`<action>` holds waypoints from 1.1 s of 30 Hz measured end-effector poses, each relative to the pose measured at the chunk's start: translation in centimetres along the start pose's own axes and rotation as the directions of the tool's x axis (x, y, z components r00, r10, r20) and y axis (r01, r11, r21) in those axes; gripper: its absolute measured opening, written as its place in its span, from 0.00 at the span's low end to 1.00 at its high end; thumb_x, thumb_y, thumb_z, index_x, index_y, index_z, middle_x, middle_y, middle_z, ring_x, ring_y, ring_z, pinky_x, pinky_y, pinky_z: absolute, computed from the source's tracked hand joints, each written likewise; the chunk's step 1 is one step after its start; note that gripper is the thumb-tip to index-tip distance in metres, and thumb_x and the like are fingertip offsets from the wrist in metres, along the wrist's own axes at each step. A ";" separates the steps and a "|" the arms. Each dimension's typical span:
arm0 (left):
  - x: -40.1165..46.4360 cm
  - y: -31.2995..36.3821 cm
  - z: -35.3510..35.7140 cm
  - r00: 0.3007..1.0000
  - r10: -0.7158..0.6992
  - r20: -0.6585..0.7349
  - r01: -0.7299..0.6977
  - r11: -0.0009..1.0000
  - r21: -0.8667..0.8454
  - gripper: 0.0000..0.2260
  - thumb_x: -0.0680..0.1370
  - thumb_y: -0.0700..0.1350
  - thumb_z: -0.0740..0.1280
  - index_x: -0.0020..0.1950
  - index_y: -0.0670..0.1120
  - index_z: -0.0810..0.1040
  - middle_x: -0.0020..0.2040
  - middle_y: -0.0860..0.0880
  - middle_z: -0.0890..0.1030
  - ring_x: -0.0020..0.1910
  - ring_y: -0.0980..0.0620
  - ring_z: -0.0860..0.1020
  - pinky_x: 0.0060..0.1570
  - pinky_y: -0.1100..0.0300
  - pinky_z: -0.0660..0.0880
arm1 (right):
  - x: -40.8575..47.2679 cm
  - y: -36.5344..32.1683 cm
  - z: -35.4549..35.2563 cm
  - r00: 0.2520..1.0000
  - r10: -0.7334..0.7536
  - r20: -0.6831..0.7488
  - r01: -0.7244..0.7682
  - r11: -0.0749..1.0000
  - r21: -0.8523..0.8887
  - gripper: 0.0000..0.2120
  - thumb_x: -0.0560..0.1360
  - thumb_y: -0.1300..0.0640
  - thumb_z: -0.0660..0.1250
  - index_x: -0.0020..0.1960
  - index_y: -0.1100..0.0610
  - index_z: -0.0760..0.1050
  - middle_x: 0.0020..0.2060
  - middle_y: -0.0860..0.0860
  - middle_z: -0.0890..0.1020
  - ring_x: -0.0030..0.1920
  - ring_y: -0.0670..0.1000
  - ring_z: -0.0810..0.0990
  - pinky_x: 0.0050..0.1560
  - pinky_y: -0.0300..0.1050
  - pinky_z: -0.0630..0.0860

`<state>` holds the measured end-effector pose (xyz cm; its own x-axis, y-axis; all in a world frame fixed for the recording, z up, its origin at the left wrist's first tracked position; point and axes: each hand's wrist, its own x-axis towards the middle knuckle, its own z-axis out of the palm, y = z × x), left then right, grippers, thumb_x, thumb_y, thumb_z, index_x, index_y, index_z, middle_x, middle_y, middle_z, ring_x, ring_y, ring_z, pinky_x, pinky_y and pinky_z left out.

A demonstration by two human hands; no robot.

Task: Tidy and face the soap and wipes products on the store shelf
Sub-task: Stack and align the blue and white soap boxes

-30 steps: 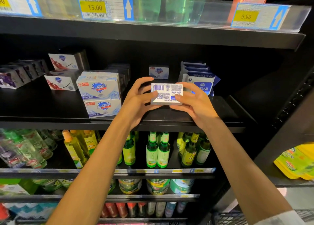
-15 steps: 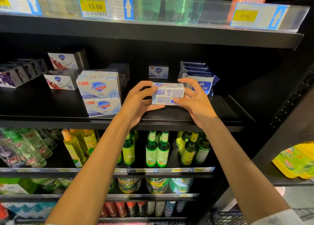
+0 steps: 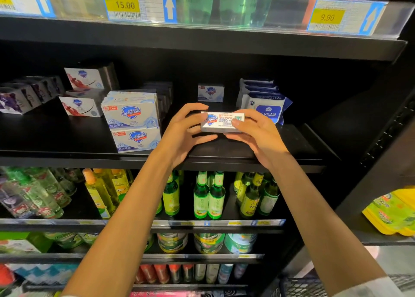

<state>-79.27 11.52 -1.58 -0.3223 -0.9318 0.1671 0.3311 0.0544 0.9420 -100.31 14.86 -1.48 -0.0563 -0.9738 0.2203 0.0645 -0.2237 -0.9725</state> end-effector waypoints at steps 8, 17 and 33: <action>0.3 0.0 0.2 0.995 -0.043 -0.089 0.043 0.999 -0.006 0.14 0.81 0.41 0.71 0.67 0.41 0.79 0.62 0.39 0.83 0.61 0.40 0.84 0.57 0.45 0.83 | 0.2 0.7 -0.4 0.998 -0.070 -0.001 0.070 0.993 -0.092 0.17 0.77 0.63 0.76 0.64 0.57 0.79 0.59 0.52 0.84 0.63 0.47 0.83 0.55 0.45 0.84; 0.2 -0.1 -0.2 0.998 -0.001 -0.069 0.002 1.000 0.006 0.17 0.79 0.33 0.70 0.68 0.39 0.77 0.62 0.40 0.84 0.62 0.40 0.83 0.62 0.40 0.80 | 0.6 0.3 -0.2 1.000 0.016 -0.011 -0.016 1.000 0.024 0.19 0.80 0.57 0.72 0.69 0.50 0.75 0.53 0.45 0.86 0.58 0.47 0.85 0.56 0.49 0.85; -0.1 -0.6 0.6 0.993 0.078 -0.087 -0.061 0.981 0.183 0.18 0.78 0.35 0.74 0.67 0.46 0.80 0.62 0.43 0.84 0.64 0.42 0.82 0.59 0.42 0.82 | 0.7 0.7 -0.5 1.000 -0.008 0.022 0.009 0.999 -0.049 0.20 0.77 0.62 0.76 0.66 0.51 0.78 0.57 0.48 0.85 0.59 0.45 0.85 0.52 0.51 0.86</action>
<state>-79.95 11.77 -1.98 -0.2168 -0.9524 0.2145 0.1824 0.1763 0.9673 -100.76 13.99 -2.07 -0.0350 -0.9726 0.2299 0.0147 -0.2305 -0.9730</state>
